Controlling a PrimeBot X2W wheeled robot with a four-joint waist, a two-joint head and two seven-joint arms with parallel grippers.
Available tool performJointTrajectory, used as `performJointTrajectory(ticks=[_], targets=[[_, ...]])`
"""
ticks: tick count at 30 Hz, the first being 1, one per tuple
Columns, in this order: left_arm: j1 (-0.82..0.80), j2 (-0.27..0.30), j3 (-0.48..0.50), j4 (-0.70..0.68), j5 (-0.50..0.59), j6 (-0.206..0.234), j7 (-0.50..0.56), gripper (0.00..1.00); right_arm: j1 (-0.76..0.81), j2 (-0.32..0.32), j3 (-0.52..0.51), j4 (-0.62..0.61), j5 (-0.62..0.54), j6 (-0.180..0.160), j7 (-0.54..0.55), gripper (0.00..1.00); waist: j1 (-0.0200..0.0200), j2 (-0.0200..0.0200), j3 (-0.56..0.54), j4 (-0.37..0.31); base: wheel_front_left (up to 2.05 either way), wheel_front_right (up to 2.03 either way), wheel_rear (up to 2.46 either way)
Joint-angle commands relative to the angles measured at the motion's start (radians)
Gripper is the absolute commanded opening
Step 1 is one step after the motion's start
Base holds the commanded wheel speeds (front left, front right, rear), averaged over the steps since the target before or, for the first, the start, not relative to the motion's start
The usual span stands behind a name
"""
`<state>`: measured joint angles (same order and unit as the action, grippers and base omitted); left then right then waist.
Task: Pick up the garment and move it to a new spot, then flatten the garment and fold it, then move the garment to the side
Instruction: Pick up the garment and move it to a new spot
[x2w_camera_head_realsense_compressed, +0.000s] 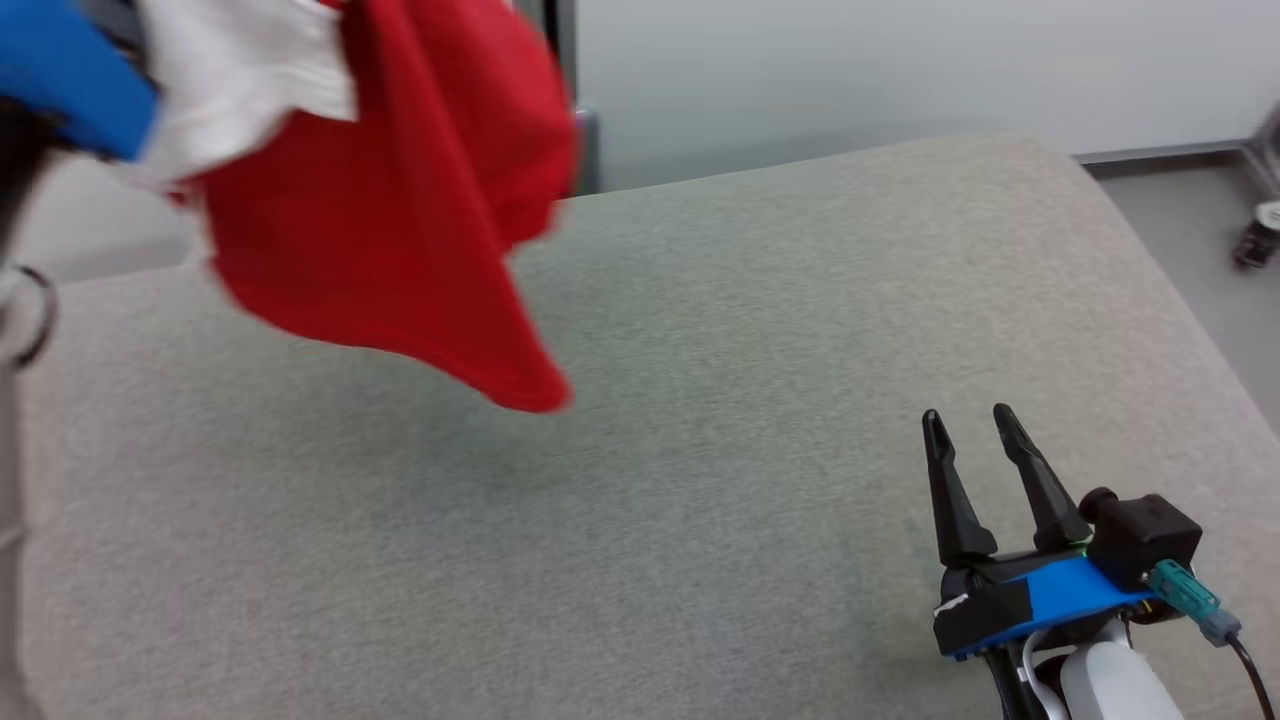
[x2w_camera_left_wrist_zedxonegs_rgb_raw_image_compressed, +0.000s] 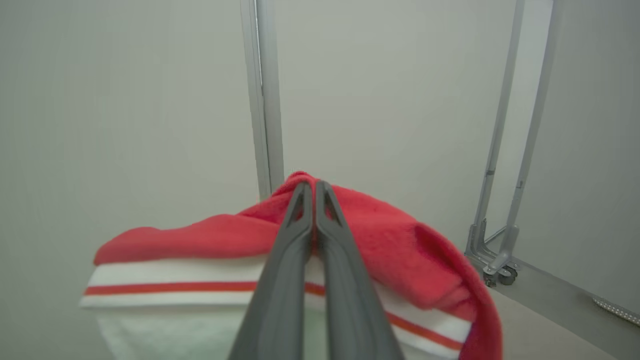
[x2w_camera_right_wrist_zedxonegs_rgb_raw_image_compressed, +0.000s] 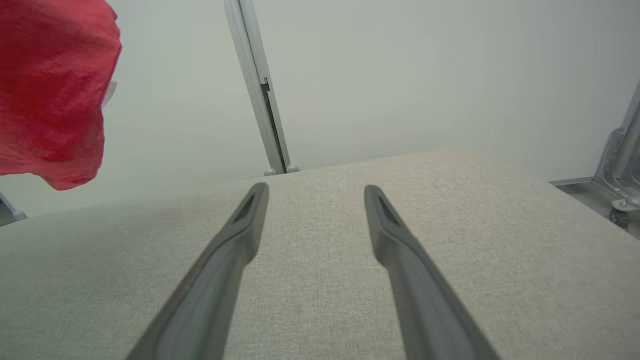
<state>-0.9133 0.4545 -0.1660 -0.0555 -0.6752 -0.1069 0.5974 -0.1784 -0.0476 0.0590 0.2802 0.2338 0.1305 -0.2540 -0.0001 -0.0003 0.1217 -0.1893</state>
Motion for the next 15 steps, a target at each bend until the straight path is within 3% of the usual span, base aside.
performJointTrajectory(ticks=[1, 10, 15], targets=[[0.007, -0.013, -0.022, 0.009, 0.007, -0.005, -0.001, 0.0, 0.009, -0.005, -0.001, 0.003, 0.008, 0.0, -0.006, 1.0, 0.0001, 0.0003, -0.013, -0.026, 0.0, 0.0, 0.0], [0.234, -0.093, -0.258, 0.209, 0.087, -0.005, 0.029, 0.0, 0.016, -0.005, -0.025, -0.011, 0.003, 0.0, -0.01, 1.0, 0.0001, 0.0003, 0.009, -0.066, 0.0, 0.0, 0.0], [0.413, -0.141, -0.334, 0.362, 0.123, 0.045, -0.011, 0.0, 0.024, -0.005, -0.02, -0.009, -0.002, 0.0, -0.011, 1.0, 0.0001, 0.0003, 0.008, -0.067, 0.0, 0.0, 0.0]])
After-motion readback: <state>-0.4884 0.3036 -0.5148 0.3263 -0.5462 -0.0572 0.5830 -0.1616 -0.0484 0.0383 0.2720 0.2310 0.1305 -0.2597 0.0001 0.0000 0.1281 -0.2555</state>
